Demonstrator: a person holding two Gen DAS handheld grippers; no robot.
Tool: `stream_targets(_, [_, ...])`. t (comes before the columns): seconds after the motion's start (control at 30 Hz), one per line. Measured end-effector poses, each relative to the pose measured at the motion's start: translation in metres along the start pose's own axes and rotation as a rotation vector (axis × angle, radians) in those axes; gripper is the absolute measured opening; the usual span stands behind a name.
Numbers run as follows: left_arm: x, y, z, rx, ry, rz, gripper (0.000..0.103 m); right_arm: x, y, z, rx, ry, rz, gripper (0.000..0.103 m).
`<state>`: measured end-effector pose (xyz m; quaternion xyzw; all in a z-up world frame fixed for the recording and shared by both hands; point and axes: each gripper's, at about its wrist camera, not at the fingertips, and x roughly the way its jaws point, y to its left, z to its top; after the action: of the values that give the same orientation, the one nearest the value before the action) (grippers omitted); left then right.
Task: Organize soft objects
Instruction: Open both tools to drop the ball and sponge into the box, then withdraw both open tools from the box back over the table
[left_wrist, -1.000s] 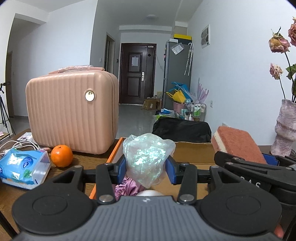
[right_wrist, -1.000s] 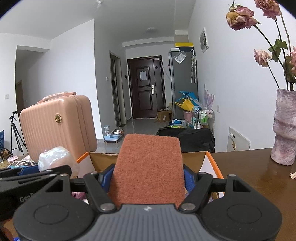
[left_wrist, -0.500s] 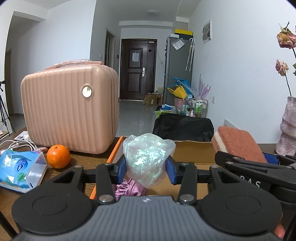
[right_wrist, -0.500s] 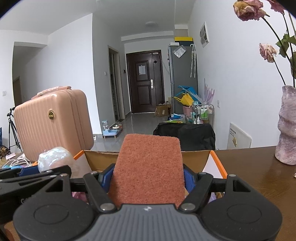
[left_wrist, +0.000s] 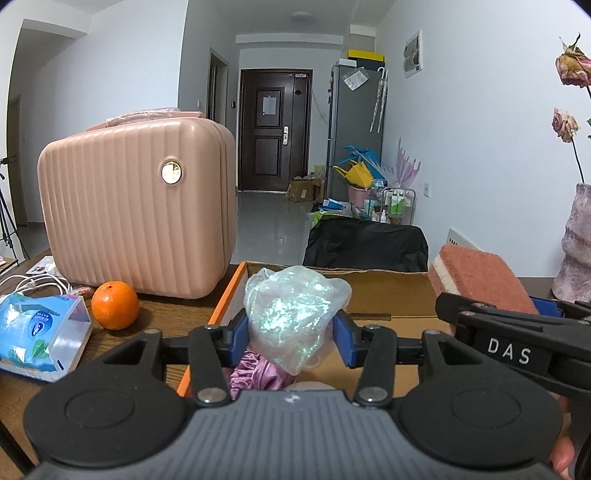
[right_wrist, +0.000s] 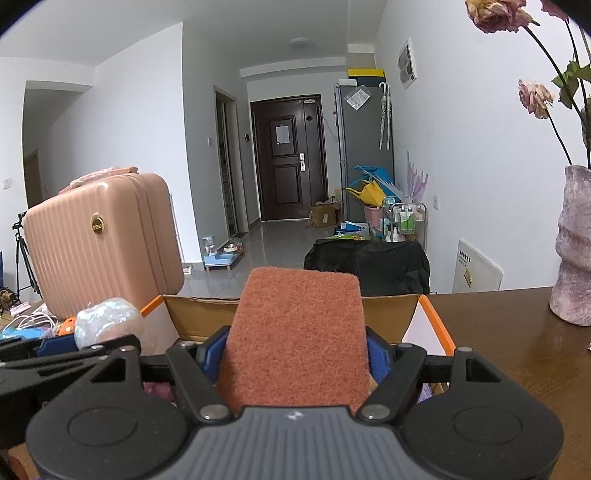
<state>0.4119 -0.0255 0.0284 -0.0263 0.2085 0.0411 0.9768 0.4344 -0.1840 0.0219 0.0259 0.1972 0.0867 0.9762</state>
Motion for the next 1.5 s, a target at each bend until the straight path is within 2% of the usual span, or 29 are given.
stream_targets(0.07, [0.001,0.0,-0.001,-0.001,0.009,0.003,0.056,0.001,-0.001,0.0,0.006,0.003,-0.002,0.075])
stream_targets(0.13, [0.002,0.0,-0.001,0.0,0.011,0.007,0.061,0.0,-0.003,0.0,0.018,-0.001,-0.005,0.082])
stream_targets(0.27, [0.001,0.001,-0.002,0.003,0.002,0.024,0.073,-0.001,-0.007,0.001,0.041,-0.004,-0.002,0.087])
stream_targets(0.37, [0.0,0.002,-0.002,-0.003,-0.001,0.046,0.085,-0.001,-0.011,0.001,0.058,-0.004,-0.008,0.09])
stream_targets(0.43, [0.001,0.004,-0.001,-0.013,0.006,0.057,0.093,-0.001,-0.014,0.001,0.072,-0.002,-0.015,0.097])
stream_targets(0.47, [0.002,0.005,-0.001,-0.018,0.012,0.065,0.101,0.0,-0.015,0.001,0.081,-0.002,-0.022,0.098])
stream_targets(0.5, [0.002,0.006,-0.001,-0.022,0.013,0.072,0.103,0.0,-0.017,0.001,0.092,-0.003,-0.028,0.101])
stream_targets(1.13, [0.003,0.011,-0.001,-0.043,0.019,0.1,0.103,-0.002,-0.022,0.003,0.092,0.003,-0.044,0.103])
stream_targets(1.5, [-0.014,0.009,-0.004,-0.05,-0.007,0.116,0.103,-0.019,-0.018,0.0,0.087,-0.022,-0.048,0.103])
